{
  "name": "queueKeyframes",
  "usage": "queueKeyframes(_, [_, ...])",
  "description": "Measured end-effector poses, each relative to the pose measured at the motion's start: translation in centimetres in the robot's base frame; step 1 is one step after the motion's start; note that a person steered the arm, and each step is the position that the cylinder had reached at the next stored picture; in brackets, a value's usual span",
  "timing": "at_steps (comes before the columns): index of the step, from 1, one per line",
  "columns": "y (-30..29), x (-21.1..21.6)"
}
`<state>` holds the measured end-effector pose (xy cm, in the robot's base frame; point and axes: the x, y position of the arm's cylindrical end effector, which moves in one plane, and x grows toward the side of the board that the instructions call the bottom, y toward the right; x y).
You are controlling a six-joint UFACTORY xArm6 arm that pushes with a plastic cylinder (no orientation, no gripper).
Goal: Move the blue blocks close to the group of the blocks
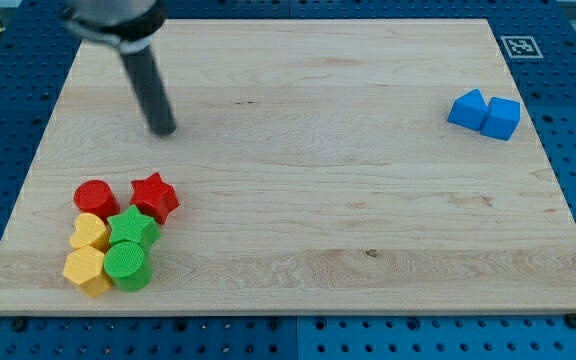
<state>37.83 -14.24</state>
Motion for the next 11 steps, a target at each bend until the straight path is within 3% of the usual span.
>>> queueKeyframes(1, [7.6,-5.8])
queueKeyframes(2, [17.7,-9.0])
queueKeyframes(3, [29.0,-8.8])
queueKeyframes(5, [43.9,-1.1])
queueKeyframes(6, [46.5,1.9])
queueKeyframes(7, [43.9,4.0])
queueKeyframes(8, [36.6,4.0])
queueKeyframes(9, [34.5,4.0])
queueKeyframes(10, [41.3,3.7])
queueKeyframes(11, [42.2,0.8])
